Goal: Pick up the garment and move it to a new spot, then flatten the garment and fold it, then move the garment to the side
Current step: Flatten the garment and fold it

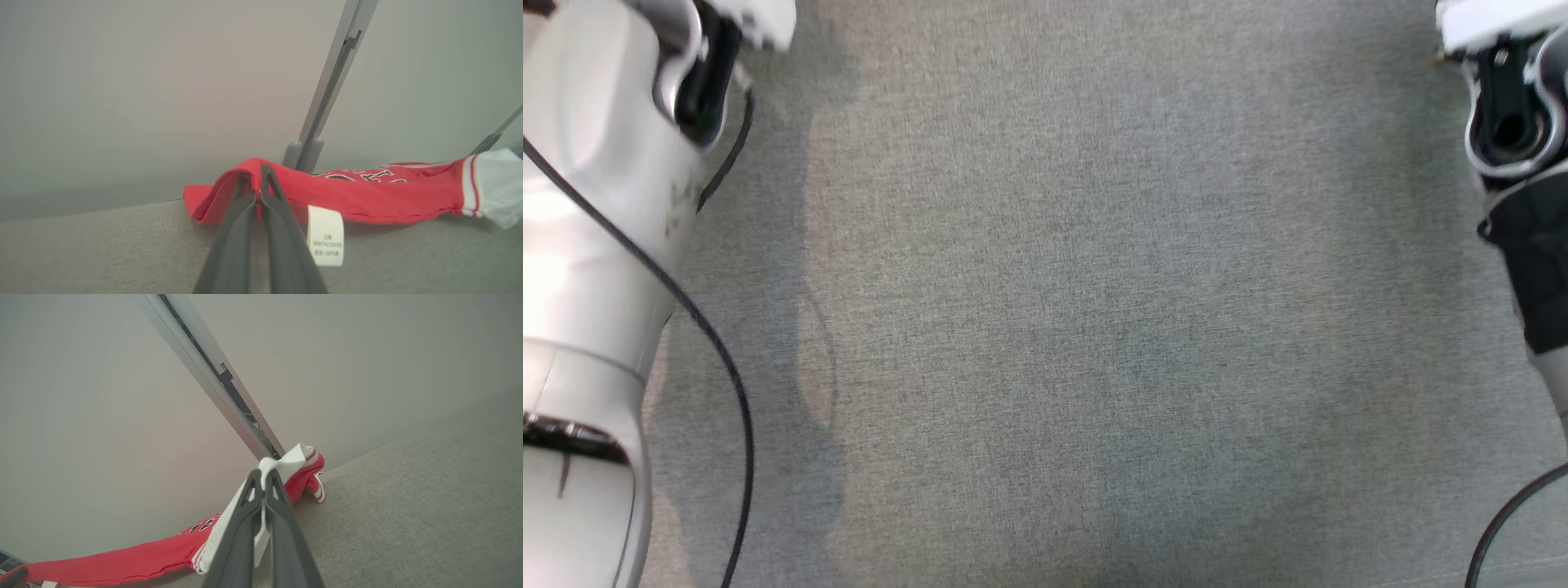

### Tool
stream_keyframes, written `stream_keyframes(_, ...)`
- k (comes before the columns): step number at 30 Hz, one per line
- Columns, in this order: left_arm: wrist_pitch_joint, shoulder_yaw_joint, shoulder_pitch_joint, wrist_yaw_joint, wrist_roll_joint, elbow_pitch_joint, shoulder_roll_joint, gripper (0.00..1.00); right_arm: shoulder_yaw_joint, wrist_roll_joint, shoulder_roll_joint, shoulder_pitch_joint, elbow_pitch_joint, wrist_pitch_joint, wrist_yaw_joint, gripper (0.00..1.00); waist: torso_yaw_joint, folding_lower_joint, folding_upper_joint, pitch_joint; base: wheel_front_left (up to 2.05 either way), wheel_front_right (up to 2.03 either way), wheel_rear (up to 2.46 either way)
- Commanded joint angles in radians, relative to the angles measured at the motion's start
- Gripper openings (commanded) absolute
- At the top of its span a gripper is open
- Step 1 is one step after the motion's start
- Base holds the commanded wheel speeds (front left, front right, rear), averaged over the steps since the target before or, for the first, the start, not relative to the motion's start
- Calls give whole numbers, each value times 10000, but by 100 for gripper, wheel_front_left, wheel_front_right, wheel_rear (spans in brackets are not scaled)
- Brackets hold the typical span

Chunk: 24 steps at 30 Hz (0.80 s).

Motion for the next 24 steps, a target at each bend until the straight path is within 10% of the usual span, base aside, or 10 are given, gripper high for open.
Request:
stream_keyframes(1, -161, -347, 369, -21, 377, 104, 199, 0, 111, 225, -109, 375, 58, -4, 1, 0, 18, 0, 0, -391, 0, 0, 0)
stream_keyframes(24, -253, -3296, 3689, -25, 1972, 1264, 474, 0, 1023, 2338, -381, 3652, 1203, 70, -1, 0, -171, 0, 0, -3061, 0, 0, 0)
